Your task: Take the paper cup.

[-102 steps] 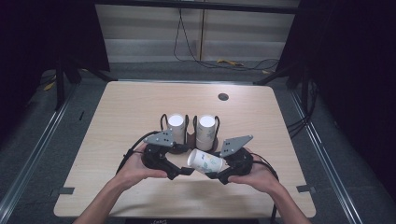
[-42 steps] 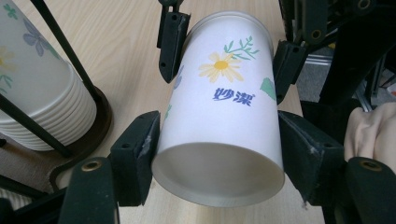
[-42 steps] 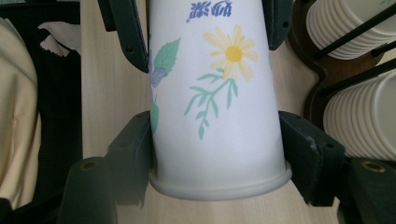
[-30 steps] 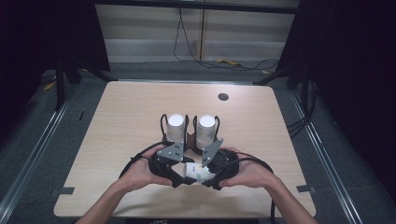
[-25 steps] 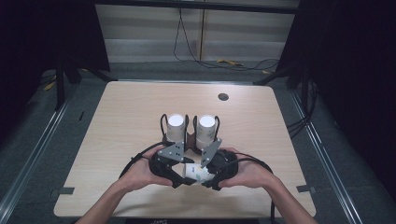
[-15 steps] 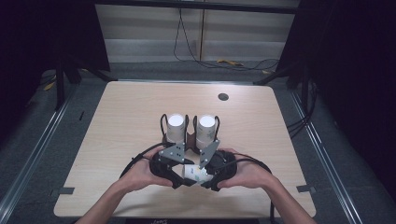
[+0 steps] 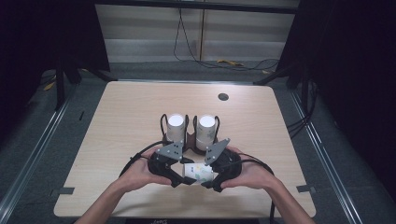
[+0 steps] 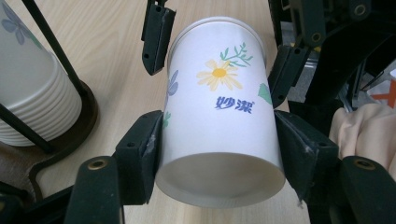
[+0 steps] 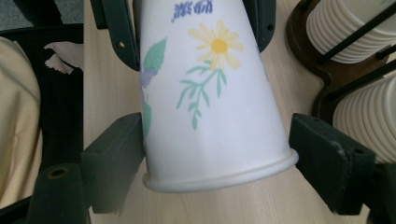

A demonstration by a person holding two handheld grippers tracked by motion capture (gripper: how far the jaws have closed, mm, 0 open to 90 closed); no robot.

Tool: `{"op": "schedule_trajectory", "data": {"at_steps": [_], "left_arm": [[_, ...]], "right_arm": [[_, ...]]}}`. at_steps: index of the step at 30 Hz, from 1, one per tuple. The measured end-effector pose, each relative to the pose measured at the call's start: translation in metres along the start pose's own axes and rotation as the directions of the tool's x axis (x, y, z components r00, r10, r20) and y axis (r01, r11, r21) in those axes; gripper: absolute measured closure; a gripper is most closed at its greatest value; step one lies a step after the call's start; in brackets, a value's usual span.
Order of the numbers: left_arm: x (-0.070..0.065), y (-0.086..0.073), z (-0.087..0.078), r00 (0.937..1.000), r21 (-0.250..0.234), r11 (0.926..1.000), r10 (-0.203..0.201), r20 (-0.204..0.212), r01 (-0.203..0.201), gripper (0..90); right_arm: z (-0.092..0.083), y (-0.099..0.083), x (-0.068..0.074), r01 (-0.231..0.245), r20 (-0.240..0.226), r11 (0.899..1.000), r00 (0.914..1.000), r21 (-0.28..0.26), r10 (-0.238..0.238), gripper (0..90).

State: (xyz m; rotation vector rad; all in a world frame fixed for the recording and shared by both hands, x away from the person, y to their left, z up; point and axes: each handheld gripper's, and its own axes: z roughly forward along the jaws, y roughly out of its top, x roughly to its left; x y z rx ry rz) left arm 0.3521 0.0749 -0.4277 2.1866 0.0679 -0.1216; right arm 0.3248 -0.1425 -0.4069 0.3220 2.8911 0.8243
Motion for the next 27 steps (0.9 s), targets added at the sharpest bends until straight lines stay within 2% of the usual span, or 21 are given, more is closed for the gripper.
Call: {"op": "schedule_trajectory", "data": {"at_steps": [7, 11, 13, 16, 18, 21, 23, 25, 27], "left_arm": [[0.001, -0.003, -0.005, 0.9998, -0.032, 0.9994, -0.014, -0.014, 0.013, 35.7], [0.002, -0.004, -0.009, 0.9995, -0.083, 0.996, -0.033, 0.002, 0.033, 35.8], [0.001, -0.004, -0.011, 0.9991, -0.122, 0.9917, -0.04, 0.014, 0.041, 35.8], [0.001, -0.004, -0.012, 0.9993, -0.153, 0.9876, -0.035, 0.013, 0.037, 35.7], [0.0, -0.003, -0.012, 0.9995, -0.162, 0.9864, -0.029, 0.009, 0.03, 35.5], [0.0, -0.003, -0.014, 0.9991, -0.179, 0.983, -0.041, 0.013, 0.043, 35.4], [0.001, -0.003, -0.014, 0.9988, -0.192, 0.9802, -0.048, 0.012, 0.049, 35.4], [0.001, -0.004, -0.014, 0.9975, -0.218, 0.9735, -0.068, 0.016, 0.07, 35.4], [0.002, -0.005, -0.015, 0.9976, -0.228, 0.9713, -0.068, 0.007, 0.068, 35.5]], "right_arm": [[-0.006, -0.012, -0.003, -0.046, -0.007, 0.995, 0.9989, -0.092, 0.046, 15.7], [-0.01, -0.019, -0.003, -0.086, -0.002, 0.986, 0.9963, -0.141, 0.086, 14.3], [-0.012, -0.023, -0.003, -0.106, -0.005, 0.978, 0.9943, -0.182, 0.107, 14.2], [-0.016, -0.027, -0.003, -0.125, 0.003, 0.965, 0.9917, -0.23, 0.129, 14.0], [-0.018, -0.03, -0.003, -0.135, 0.0, 0.957, 0.9901, -0.258, 0.14, 14.0], [-0.02, -0.033, -0.002, -0.148, -0.004, 0.944, 0.9881, -0.294, 0.154, 14.4], [-0.021, -0.035, -0.001, -0.166, -0.006, 0.931, 0.9849, -0.325, 0.173, 14.7], [-0.021, -0.036, 0.001, -0.168, 0.003, 0.926, 0.9838, -0.337, 0.18, 14.7], [-0.02, -0.038, 0.0, -0.175, 0.003, 0.924, 0.9824, -0.339, 0.187, 14.6]]}}
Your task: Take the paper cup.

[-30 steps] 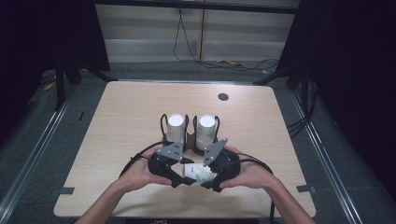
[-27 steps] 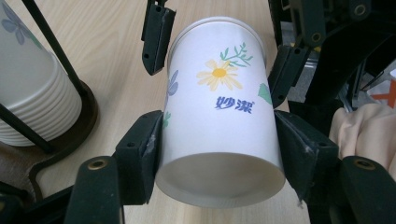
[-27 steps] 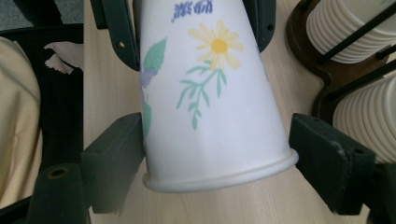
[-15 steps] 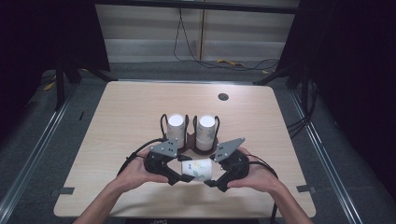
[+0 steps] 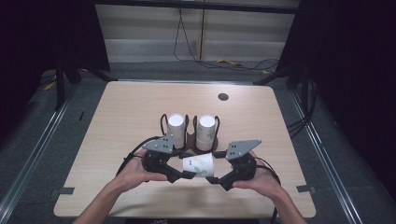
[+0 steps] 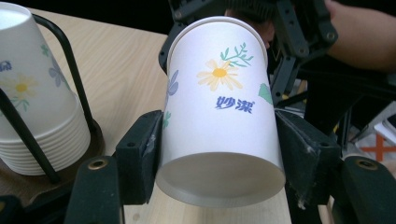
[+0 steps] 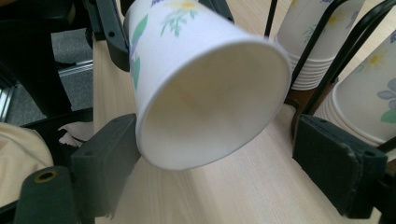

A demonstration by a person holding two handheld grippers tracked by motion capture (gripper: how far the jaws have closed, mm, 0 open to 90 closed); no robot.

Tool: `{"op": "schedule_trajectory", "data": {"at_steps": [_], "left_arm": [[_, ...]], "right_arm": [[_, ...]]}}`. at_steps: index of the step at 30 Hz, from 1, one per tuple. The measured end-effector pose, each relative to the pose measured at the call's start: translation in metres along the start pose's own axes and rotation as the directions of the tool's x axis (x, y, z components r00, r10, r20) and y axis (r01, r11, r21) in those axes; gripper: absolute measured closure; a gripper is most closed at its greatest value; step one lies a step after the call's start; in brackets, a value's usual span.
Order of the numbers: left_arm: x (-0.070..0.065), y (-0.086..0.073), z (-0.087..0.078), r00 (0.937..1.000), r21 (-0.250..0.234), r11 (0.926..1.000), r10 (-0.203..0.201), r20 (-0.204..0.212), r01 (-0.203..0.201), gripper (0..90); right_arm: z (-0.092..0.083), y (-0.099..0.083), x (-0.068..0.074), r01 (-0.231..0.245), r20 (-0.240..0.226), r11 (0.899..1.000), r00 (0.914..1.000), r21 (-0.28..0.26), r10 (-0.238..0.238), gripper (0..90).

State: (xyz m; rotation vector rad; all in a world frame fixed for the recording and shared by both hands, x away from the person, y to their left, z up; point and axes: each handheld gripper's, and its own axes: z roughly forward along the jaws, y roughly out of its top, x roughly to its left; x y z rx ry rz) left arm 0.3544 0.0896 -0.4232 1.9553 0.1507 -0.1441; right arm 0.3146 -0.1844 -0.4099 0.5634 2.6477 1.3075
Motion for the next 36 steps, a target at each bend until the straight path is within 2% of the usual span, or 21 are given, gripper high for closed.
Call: {"op": "schedule_trajectory", "data": {"at_steps": [8, 11, 21, 27, 36], "left_arm": [[0.001, 0.0, -0.004, 0.9997, -0.049, 0.9985, -0.023, -0.005, 0.023, 35.6], [0.002, -0.001, -0.006, 0.9998, -0.074, 0.997, -0.019, 0.0, 0.019, 35.5], [0.002, -0.002, -0.009, 0.9997, -0.106, 0.9941, -0.024, -0.003, 0.023, 35.5], [0.001, -0.001, -0.008, 0.9996, -0.12, 0.9924, -0.026, 0.008, 0.027, 35.6], [-0.001, -0.001, -0.007, 0.9998, -0.132, 0.991, -0.017, 0.014, 0.019, 35.6]], "right_arm": [[-0.007, -0.005, -0.003, -0.041, 0.003, 0.997, 0.9992, -0.062, 0.041, 14.7], [-0.009, -0.006, -0.004, -0.055, 0.0, 0.994, 0.9985, -0.09, 0.055, 14.4], [-0.011, -0.008, -0.006, -0.101, -0.022, 0.983, 0.9949, -0.152, 0.099, 14.5], [-0.012, -0.007, -0.006, -0.116, -0.038, 0.97, 0.9932, -0.214, 0.11, 14.2], [-0.017, -0.006, -0.006, -0.148, -0.073, 0.933, 0.9887, -0.328, 0.131, 15.9]]}}
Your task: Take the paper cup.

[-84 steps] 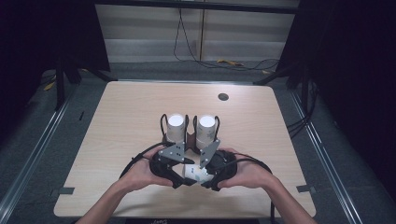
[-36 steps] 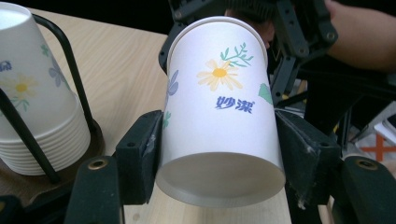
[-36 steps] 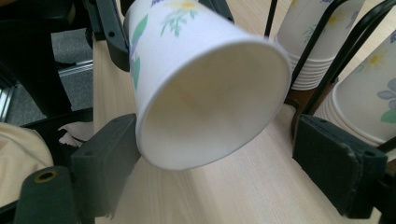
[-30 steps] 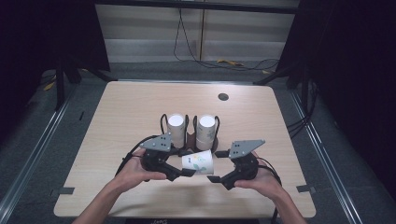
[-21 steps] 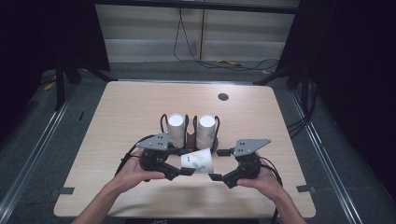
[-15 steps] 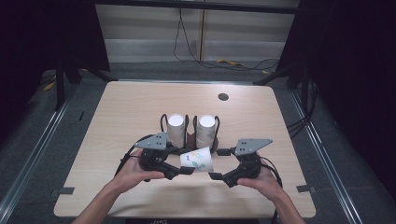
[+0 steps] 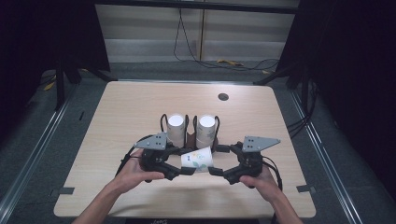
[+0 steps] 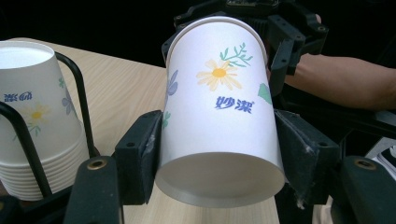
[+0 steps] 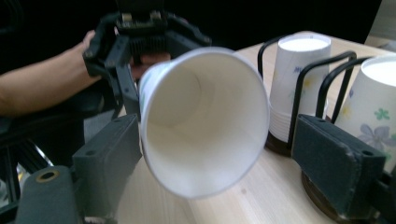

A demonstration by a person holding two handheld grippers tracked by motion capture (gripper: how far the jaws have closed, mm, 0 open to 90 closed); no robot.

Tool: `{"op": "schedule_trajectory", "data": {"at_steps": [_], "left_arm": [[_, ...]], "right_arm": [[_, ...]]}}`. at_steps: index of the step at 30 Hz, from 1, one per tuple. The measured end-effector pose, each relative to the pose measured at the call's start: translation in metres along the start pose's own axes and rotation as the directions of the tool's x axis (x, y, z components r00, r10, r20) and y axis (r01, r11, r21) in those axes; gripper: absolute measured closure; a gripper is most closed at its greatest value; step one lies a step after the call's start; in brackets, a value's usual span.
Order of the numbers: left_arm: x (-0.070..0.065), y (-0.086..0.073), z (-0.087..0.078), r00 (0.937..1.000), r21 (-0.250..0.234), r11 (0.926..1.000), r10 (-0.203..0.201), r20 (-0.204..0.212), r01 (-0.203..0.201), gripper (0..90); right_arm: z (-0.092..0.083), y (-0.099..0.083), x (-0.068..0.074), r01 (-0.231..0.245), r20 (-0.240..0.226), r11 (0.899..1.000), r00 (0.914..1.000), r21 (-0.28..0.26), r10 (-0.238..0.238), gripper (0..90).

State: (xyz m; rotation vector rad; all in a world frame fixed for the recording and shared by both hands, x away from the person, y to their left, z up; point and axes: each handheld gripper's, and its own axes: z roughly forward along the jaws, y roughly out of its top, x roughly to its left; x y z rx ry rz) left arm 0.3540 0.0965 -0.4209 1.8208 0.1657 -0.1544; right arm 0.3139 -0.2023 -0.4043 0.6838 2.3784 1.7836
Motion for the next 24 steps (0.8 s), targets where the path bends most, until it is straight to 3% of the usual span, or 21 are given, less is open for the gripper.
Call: {"op": "schedule_trajectory", "data": {"at_steps": [9, 24], "left_arm": [[-0.0025, 0.0004, 0.0011, 1.0, -0.021, 0.9998, 0.004, 0.004, -0.004, 35.5], [-0.0022, 0.0021, -0.0009, 0.9999, -0.047, 0.9988, 0.013, 0.004, -0.013, 35.8]], "right_arm": [[0.003, 0.0035, 0.0035, -0.022, -0.027, 0.996, 0.9994, -0.082, 0.02, 16.8], [0.0053, 0.0037, 0.0019, -0.079, -0.054, 0.986, 0.9959, -0.144, 0.072, 14.8]]}}
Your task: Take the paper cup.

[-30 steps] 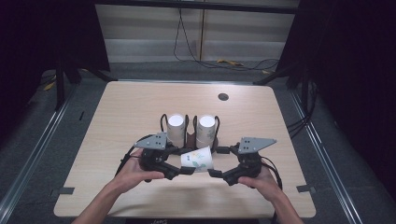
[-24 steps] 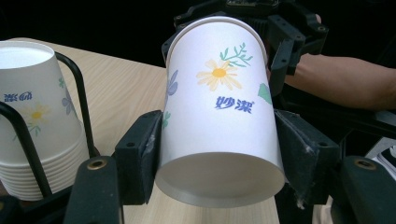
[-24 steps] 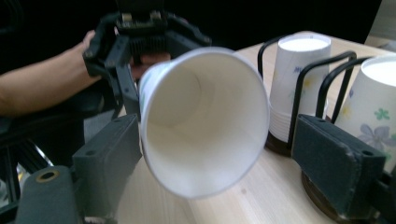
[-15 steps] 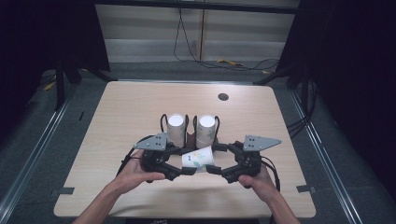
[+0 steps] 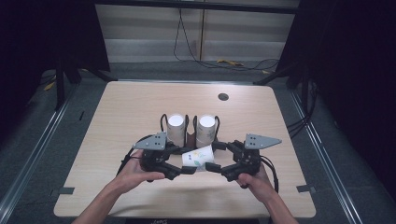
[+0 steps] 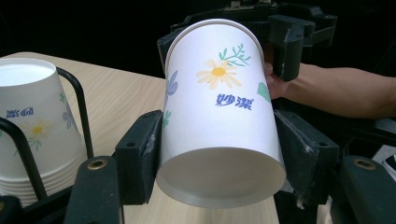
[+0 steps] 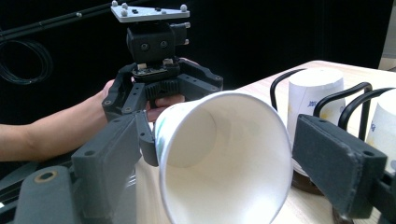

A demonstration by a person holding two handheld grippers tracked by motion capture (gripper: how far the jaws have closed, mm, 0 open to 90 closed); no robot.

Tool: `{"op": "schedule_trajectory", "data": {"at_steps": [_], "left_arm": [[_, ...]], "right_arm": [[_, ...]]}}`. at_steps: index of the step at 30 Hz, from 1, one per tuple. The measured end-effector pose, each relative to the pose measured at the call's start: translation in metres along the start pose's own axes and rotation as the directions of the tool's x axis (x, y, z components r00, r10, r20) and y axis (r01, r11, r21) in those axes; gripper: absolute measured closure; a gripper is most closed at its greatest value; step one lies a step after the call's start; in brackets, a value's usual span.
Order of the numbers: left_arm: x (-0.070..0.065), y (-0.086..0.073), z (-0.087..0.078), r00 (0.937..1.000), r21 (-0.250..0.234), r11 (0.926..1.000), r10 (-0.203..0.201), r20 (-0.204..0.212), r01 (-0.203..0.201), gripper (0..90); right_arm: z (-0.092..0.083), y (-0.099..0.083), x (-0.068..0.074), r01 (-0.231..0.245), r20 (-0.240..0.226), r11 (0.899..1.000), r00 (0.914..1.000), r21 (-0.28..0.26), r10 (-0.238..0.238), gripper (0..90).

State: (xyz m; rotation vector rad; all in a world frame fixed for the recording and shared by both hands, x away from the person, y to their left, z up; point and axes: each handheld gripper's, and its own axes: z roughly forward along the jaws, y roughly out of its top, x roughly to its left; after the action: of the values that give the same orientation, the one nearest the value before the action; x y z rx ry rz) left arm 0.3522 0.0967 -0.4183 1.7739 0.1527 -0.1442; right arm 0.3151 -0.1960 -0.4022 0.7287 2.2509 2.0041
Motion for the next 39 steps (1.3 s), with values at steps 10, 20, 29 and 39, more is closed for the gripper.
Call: {"op": "schedule_trajectory", "data": {"at_steps": [10, 20, 29, 39], "left_arm": [[-0.002, 0.003, 0.0, 0.9997, -0.024, 0.9995, 0.023, 0.005, -0.023, 35.9], [-0.003, 0.005, 0.0, 0.9996, -0.026, 0.9994, 0.023, 0.016, -0.023, 35.9], [-0.004, 0.004, 0.001, 0.9992, -0.021, 0.9994, 0.027, 0.03, -0.026, 35.8], [-0.001, 0.001, 0.001, 0.9995, -0.009, 0.9999, 0.01, 0.03, -0.009, 35.2]], "right_arm": [[0.0, 0.002, 0.0, -0.014, -0.009, 1.0, 0.9999, -0.026, 0.014, 13.6], [0.006, 0.001, -0.002, -0.044, -0.062, 0.999, 0.9972, -0.017, 0.043, 13.6], [0.007, -0.001, -0.006, -0.066, -0.087, 0.998, 0.994, -0.003, 0.065, 22.6], [0.007, -0.001, -0.009, -0.075, -0.102, 0.997, 0.9919, 0.003, 0.074, 26.8]]}}
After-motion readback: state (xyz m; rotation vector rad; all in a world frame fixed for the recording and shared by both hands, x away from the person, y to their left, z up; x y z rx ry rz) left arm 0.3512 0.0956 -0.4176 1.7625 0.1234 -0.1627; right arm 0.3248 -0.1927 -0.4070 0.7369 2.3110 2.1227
